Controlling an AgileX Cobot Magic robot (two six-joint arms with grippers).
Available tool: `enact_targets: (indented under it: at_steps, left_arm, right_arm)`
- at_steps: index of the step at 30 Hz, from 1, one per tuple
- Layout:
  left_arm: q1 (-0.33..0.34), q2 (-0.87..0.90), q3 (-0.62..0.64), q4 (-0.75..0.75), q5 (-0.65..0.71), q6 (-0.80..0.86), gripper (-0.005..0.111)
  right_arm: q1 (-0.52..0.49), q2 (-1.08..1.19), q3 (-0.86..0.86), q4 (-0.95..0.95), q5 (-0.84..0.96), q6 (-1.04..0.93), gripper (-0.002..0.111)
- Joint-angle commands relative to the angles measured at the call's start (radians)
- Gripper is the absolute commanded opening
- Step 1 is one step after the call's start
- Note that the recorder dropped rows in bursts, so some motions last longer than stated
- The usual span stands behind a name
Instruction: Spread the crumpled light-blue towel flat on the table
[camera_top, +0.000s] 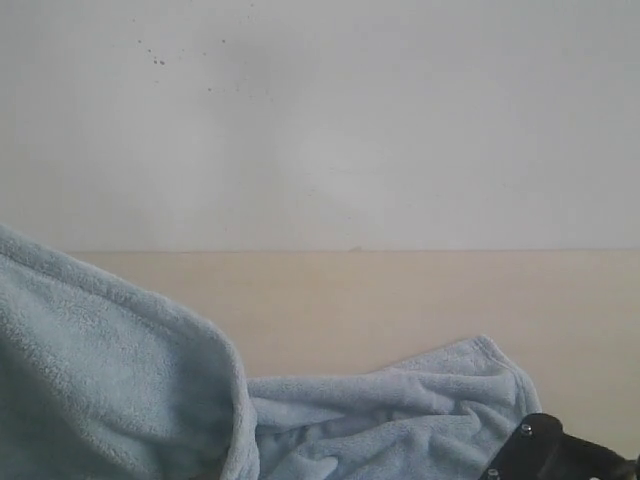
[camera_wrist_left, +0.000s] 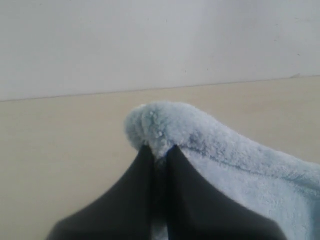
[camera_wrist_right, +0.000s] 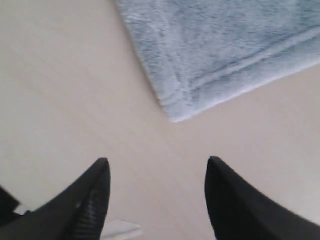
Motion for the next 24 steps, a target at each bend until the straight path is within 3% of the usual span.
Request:
enact_targets:
  at_steps: [1,11,24]
  left_arm:
    - [-0.005,-0.005,0.001,-0.047,0.001,0.048,0.004]
    - [-0.005,-0.005,0.001,-0.047,-0.002,0.048,0.004]
    - [-0.005,-0.005,0.001,-0.058,-0.011,0.048,0.004]
  right_arm:
    - [0.076,-0.006,0.002,-0.184,-0.041,0.141,0.055]
    - [0.084,0.203,0.002,-0.083,-0.124,0.072,0.054]
    - [0.084,0.244,0.002,-0.077,-0.198,0.072,0.054]
